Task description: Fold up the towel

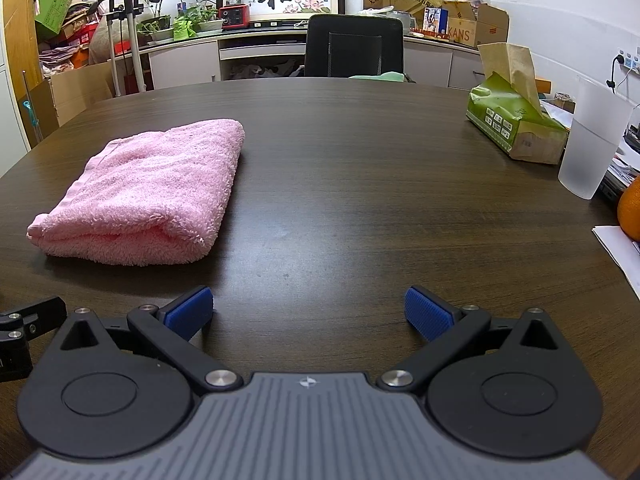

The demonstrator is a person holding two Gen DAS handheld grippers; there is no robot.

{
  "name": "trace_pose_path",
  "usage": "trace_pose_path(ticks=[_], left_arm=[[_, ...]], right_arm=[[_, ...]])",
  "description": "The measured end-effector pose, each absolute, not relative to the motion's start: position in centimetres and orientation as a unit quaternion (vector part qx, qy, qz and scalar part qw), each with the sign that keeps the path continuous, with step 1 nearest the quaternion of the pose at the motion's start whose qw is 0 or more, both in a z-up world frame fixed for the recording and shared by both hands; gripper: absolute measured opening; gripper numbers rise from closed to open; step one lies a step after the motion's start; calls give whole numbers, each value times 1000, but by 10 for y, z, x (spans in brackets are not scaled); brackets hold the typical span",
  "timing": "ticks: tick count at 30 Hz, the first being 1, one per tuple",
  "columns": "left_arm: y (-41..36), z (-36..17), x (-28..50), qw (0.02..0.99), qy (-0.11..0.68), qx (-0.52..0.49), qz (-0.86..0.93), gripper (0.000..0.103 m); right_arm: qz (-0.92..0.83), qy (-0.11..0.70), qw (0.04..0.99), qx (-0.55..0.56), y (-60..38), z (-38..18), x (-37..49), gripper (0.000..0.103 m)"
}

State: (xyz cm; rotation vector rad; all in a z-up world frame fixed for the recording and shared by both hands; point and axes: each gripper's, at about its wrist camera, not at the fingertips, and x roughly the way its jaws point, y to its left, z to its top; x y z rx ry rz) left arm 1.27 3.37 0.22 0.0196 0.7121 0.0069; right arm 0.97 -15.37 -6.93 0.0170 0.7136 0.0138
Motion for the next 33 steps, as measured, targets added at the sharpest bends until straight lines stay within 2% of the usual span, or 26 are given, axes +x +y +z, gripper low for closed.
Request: trace_pose_path(ticks=[33], left_arm=[[31,2,12,937,349,7,8,103]], right_arm=[[3,350,937,9,-152,-70,9,103]])
